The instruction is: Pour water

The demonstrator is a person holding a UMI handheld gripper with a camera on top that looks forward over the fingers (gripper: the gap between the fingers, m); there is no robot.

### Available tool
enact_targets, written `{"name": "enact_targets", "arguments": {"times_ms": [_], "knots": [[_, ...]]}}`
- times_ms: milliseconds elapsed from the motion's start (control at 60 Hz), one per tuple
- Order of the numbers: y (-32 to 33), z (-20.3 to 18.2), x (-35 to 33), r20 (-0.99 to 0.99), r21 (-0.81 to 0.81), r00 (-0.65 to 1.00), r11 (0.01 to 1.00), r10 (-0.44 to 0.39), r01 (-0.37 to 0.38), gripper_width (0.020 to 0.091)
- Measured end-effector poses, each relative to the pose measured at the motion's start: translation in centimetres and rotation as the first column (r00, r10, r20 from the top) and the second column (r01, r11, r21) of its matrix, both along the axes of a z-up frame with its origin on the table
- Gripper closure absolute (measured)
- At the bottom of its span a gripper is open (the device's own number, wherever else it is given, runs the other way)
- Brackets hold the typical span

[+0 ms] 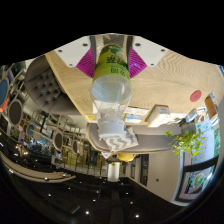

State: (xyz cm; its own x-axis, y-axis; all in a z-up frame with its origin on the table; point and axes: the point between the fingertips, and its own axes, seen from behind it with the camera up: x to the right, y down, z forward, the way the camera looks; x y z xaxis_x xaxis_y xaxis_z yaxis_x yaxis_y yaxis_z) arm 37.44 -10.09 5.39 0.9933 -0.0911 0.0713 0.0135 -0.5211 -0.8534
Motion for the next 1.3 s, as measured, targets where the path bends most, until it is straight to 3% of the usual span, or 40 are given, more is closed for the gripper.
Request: {"name": "enact_targets", "arguments": {"times_ms": [233,417,583,733,933,1133,1300], "knots": [[1.2,3.9,-0.7,0.156,-0.004,0.987,0.999,-0.045,0.046,0.0691],[3.3,12.9,-5.3,0.368,0.049,0.927,0.997,-0.077,0.063,0.0690],[6.5,21.6,-14.5,0.642,0.087,0.765,0.996,-0.042,-0.019,0.0689],[9.4,25.8,-25.2,0.854,0.016,0.518,0.992,0.054,-0.129,0.0692],[13.6,24.4,-38.9,0.978,-0.180,0.046,0.940,0.201,-0.290,0.0695],[16.7,19.5,-44.4,0.879,-0.393,-0.388,0.884,0.279,-0.253,0.0695],[17.2,18.1,-45.9,0.806,-0.460,-0.503,0.865,0.312,-0.201,0.0698]]}}
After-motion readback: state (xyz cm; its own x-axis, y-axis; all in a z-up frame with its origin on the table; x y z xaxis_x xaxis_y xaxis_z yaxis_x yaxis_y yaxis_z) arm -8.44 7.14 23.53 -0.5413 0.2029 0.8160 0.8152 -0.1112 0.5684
